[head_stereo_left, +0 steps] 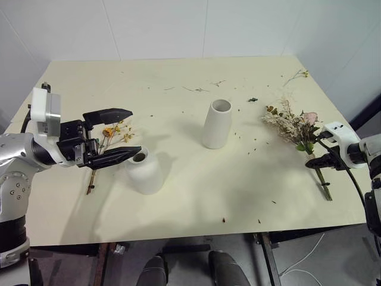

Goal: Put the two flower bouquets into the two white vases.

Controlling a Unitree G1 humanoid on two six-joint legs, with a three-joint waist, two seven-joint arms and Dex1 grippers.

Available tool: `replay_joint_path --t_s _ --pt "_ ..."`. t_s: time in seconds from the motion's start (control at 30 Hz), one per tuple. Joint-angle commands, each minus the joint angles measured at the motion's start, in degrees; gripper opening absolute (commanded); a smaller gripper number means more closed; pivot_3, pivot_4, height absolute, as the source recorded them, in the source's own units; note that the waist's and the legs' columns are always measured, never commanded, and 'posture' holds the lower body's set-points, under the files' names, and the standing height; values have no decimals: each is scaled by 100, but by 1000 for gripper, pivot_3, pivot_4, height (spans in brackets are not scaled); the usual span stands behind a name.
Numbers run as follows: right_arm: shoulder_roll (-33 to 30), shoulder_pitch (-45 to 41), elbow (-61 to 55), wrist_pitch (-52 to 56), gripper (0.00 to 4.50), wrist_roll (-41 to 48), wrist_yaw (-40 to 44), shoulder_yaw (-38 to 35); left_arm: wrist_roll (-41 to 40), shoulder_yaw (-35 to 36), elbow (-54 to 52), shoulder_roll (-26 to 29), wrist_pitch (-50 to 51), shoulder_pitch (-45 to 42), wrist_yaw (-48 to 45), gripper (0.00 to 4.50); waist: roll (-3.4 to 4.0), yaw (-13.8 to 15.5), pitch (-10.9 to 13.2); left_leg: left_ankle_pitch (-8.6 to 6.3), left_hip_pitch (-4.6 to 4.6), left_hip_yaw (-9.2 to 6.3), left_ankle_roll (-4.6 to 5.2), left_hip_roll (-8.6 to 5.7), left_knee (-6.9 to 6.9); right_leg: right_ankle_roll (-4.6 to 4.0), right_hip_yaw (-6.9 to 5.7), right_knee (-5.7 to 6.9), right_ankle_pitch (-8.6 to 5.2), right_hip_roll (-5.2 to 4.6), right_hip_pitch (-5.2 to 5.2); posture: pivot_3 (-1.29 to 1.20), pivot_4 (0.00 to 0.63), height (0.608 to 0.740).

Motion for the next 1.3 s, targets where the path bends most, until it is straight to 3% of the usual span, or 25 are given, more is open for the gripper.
replay_joint_path --t_s 0.03,0.17,0.2,0.43,0.57,0.7,0.97,1.3 --pt "-3 -124 138 -74 1483 -55 31 -113 -103 99 -55 152 -62 -101 -113 4500 0 -1 0 0 0 0 0 0 0 0 0 0 0 0 0 0 150 740" --pt "-4 -153 119 -68 107 48 157 -239 -21 -60 151 150 -116 -284 -239 4500 0 -6 0 0 0 0 0 0 0 0 0 0 0 1 0 0 150 740" --pt "-6 -169 103 -50 10 104 191 -305 6 -93 206 141 -136 -325 -265 4500 0 -9 0 0 0 0 0 0 0 0 1 0 0 1 0 0 150 740" --pt "237 -241 -1127 -333 10 1230 379 -1482 258 -288 734 32 -464 -624 -394 4500 2 -145 1 -1 -1 1 0 1 -2 5 6 1 2 4 -1 0 150 740" --pt "890 -133 -2414 -1360 10 2030 -567 -2507 528 -292 1202 -100 -839 -661 -320 4500 3 -165 1 -2 3 2 -2 9 -4 6 10 7 3 15 -4 0 150 740" --pt "1684 -409 -3313 -1396 10 2792 -1132 -3064 707 -266 1441 -223 -1085 -657 -192 4500 3 -129 1 -2 -1 0 -3 13 -8 6 12 13 3 20 -10 0 150 740" --pt "2756 -1078 -3424 -1174 10 3491 -1283 -2955 716 -152 1462 -292 -1078 -409 83 4500 2 -106 1 -10 -5 1 1 13 -10 4 12 8 2 16 -11 0 150 740" --pt "3094 -884 -3169 -1529 10 3293 -1252 -2631 637 276 981 -340 -1100 151 518 4500 2 -112 1 -12 -5 1 2 17 -13 0 12 14 0 19 -18 0 150 740"
